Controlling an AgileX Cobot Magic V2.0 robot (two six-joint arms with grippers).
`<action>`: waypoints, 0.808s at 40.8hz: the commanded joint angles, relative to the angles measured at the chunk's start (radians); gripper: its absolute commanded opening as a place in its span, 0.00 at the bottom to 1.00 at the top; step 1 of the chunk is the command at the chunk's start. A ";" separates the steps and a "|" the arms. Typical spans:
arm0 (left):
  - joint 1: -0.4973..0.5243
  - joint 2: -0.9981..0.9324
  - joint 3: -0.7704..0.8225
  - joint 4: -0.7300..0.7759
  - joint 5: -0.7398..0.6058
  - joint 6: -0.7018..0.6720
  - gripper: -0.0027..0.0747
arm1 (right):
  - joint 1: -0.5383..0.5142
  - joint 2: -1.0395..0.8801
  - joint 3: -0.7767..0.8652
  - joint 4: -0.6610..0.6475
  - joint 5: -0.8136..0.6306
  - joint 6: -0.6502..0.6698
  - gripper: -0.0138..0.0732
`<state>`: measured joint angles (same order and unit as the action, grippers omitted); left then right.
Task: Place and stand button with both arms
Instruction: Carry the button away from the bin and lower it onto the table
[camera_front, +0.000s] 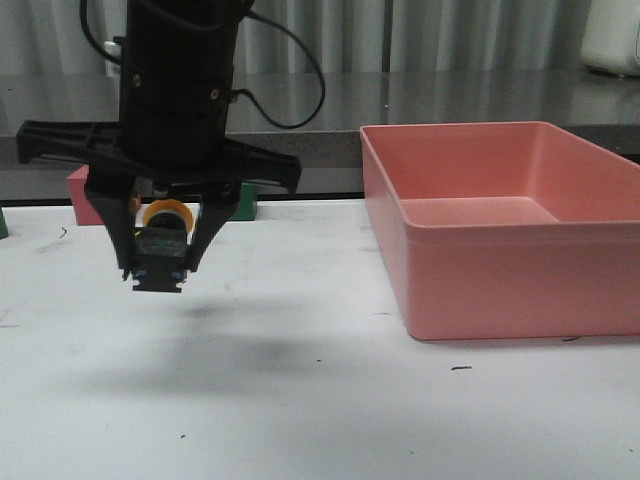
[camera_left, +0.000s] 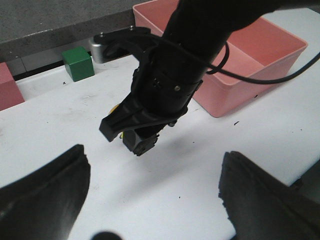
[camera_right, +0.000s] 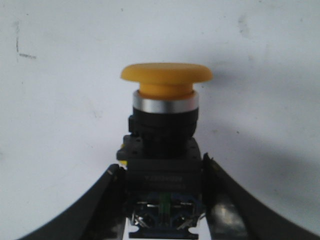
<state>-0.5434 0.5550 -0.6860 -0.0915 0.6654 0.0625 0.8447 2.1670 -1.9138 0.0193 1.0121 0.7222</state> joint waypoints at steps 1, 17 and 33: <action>-0.005 0.012 -0.029 -0.005 -0.072 0.001 0.71 | 0.003 -0.019 -0.071 0.001 -0.040 0.041 0.51; -0.005 0.012 -0.029 -0.005 -0.072 0.001 0.71 | -0.009 0.093 -0.134 -0.009 -0.060 0.062 0.51; -0.005 0.012 -0.029 -0.005 -0.072 0.001 0.71 | -0.017 0.107 -0.134 -0.011 -0.064 0.062 0.63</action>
<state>-0.5434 0.5550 -0.6860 -0.0915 0.6654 0.0625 0.8341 2.3396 -2.0150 0.0195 0.9774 0.7841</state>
